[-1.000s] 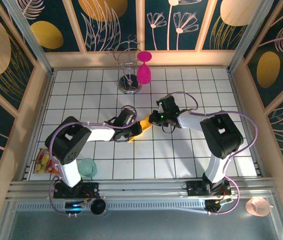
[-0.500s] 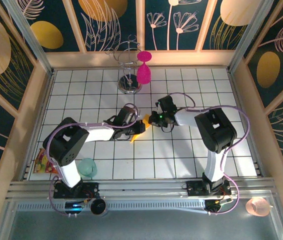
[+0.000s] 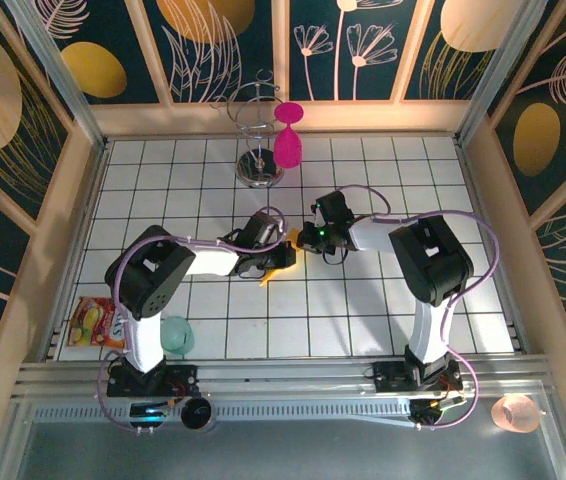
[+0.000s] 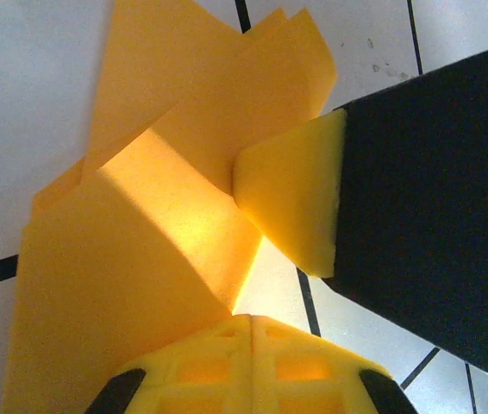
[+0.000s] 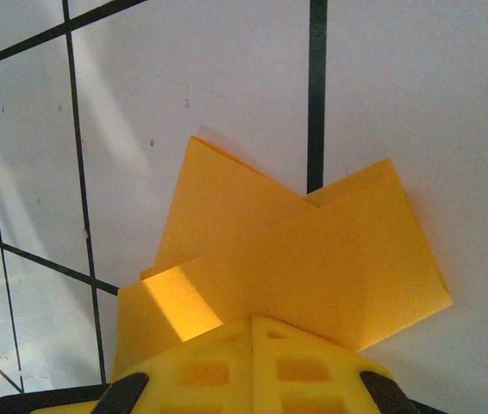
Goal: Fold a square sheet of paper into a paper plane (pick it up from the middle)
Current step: Fold the wing for the fifth time at the center of the table, then turn over a paper plane at the top-center of the table.
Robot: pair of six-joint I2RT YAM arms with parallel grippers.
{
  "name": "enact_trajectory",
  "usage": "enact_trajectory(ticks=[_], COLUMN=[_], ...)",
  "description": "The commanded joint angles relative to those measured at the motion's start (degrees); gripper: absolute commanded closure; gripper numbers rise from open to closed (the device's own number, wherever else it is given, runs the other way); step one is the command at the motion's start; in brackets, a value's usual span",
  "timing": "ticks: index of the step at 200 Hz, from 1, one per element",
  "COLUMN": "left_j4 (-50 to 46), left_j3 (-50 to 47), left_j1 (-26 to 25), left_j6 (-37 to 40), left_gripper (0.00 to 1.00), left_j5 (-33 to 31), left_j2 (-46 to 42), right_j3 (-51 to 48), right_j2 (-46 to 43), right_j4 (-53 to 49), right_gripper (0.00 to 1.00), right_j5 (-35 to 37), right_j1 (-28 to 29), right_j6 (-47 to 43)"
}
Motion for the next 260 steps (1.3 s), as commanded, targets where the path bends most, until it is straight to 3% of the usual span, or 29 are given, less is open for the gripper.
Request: enact_trajectory(ticks=[1, 33, 131, 174, 206, 217, 228, 240, 260], left_j4=[-2.79, -1.96, -6.38, -9.52, -11.94, -12.7, -14.03, -15.83, -16.46], left_j3=[-1.69, -7.11, -24.1, -21.21, -17.62, -16.59, -15.13, -13.38, -12.39], left_j1=[0.08, 0.04, 0.28, 1.89, 5.33, 6.48, 7.3, 8.28, 9.6], left_j6=[0.09, -2.54, -5.11, -4.44, -2.16, -0.84, 0.66, 1.45, 3.43], left_gripper=[1.0, 1.0, 1.0, 0.97, 0.82, 0.76, 0.63, 0.45, 0.24], left_j5=[-0.77, 1.94, -0.75, -3.55, -6.74, -7.93, -9.54, -12.13, -15.59], left_j2=[0.68, -2.63, -18.08, -27.03, -31.12, -32.21, -32.88, -33.55, -34.84], right_j3=[-0.34, -0.67, 0.22, 5.95, 9.93, 10.85, 11.15, 12.14, 15.25], right_j2=[3.81, 5.07, 2.75, -2.3, -6.28, -7.14, -8.1, -8.31, -6.67], right_j4=[-5.85, -7.46, -7.39, -10.68, -15.78, -17.85, -19.1, -20.65, -25.04], right_gripper=[1.0, 1.0, 1.0, 0.86, 0.69, 0.56, 0.46, 0.41, 0.34], right_j5=[3.36, 5.1, 2.9, 1.39, 6.77, 10.91, 16.04, 20.11, 27.02], right_j1=[-0.77, -1.65, -2.0, 0.71, 2.65, 3.57, 5.11, 6.76, 9.52], right_j6=[-1.52, -2.04, -4.45, -8.49, -5.89, -4.1, -1.99, 0.18, 4.57])
